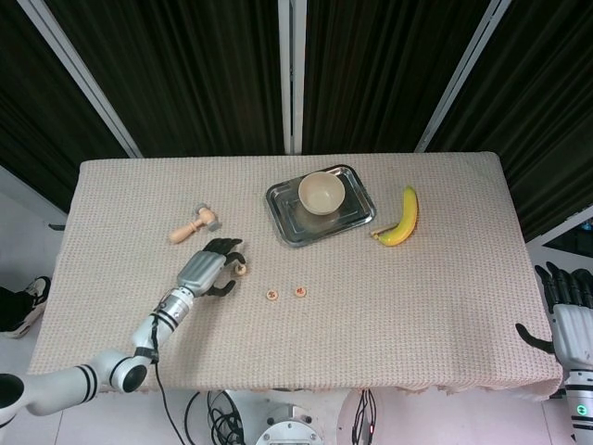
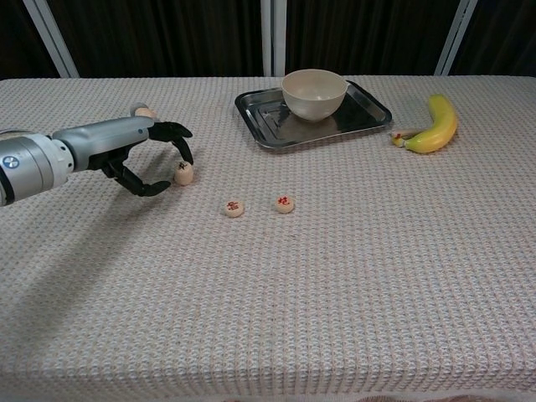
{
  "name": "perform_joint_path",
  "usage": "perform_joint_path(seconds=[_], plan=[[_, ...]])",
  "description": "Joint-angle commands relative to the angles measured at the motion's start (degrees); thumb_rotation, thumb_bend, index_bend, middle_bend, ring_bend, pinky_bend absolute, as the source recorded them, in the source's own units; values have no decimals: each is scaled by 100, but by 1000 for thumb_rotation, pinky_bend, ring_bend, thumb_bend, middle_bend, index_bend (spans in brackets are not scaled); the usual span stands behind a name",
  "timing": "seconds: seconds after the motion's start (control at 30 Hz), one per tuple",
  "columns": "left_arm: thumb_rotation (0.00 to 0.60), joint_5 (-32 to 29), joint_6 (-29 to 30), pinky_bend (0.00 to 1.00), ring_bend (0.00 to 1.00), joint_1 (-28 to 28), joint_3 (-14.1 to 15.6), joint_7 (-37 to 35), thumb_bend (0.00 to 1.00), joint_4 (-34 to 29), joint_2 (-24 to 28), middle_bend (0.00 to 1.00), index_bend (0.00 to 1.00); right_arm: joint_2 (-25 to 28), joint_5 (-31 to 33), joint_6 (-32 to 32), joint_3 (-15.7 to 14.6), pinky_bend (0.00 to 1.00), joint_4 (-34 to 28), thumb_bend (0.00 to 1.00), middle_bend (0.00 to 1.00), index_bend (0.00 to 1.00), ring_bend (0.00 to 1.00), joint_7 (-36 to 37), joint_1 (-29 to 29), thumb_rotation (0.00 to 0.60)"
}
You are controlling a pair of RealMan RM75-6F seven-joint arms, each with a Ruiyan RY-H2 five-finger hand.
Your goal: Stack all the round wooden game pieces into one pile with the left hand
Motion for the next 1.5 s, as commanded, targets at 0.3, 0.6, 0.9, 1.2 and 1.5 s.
perform_joint_path(seconds=[0.3,0.6,0.9,1.2,1.5], plan=[[600,340,406,0,0,65,-22,-158,240,-199,20,28,220,-4,3,7,9,0,20,130,0,0,0,16,-1,600],[600,728,544,0,0,88,264,164,88,-654,14,28,218,-23,-24,-8,-5,0,9,131,0,0,0,1,11,600],[600,769,470,0,0,-63,237,404,89,-319,-411,28,245,12,10,-4,6,0,0,131,0,0,0,22,-2,600],[600,530,219,0,0,-221,92,523,158,-55,-606,28,296,8,50,-63,25,0,51,131,0,0,0,82,22,600],[600,452,127,0,0,-247,105,479,230,111,-710,28,326,-3,79,-91,22,0,118,131,0,0,0,141,15,600]])
